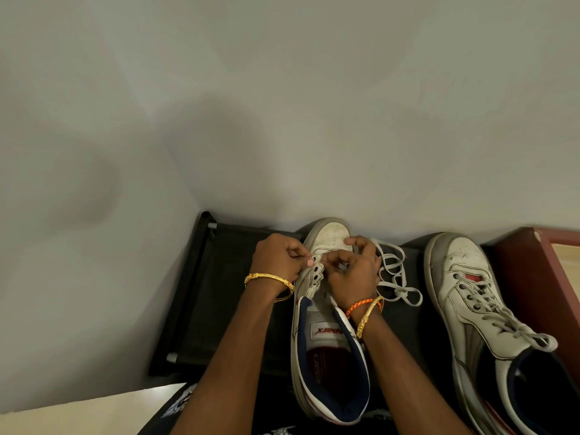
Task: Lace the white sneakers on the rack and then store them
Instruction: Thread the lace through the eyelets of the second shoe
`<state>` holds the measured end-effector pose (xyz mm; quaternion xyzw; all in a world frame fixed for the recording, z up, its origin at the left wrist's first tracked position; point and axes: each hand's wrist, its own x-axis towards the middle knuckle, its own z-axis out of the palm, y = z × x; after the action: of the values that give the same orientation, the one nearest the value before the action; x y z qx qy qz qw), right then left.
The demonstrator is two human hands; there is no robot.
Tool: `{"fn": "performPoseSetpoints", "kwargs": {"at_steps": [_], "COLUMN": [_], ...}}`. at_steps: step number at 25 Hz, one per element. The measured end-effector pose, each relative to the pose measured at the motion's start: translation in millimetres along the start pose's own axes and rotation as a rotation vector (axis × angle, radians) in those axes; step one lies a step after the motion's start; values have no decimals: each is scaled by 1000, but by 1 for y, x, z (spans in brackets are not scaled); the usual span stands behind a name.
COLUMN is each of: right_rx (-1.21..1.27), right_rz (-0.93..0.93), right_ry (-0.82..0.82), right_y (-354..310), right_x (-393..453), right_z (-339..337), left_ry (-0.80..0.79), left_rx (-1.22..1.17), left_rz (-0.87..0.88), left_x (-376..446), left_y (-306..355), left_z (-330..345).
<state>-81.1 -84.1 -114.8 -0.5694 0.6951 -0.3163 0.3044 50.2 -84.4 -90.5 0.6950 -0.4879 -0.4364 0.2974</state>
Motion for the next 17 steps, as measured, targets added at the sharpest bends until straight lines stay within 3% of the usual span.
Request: {"fn": "performPoseSetpoints", "kwargs": {"at_steps": [5,9,11,14,16,17], "right_rx": [-69,-50,-73,-151,-180,-175], "right_rz": [-13,81,203,250,239,260], "right_ry": [-57,-235,-315,-297,-268,-275], "right_y": [-6,-6,-4,-6,-11,-13], "right_x": [-4,3,5,2,0,0], "right_z": [-3,-26,-35,-36,-38,-41], "left_ry": [-12,132,267,650,839,860], "left_rx": [76,-408,-622,-839,-768,-669], "left_rz": [45,-288,-345,-219,-145,-114], "left_x": [0,0,0,1,2,4], "left_y": [-1,3,3,0,-4,-7], "left_z": [-5,-21,-35,-53,-56,-55]}}
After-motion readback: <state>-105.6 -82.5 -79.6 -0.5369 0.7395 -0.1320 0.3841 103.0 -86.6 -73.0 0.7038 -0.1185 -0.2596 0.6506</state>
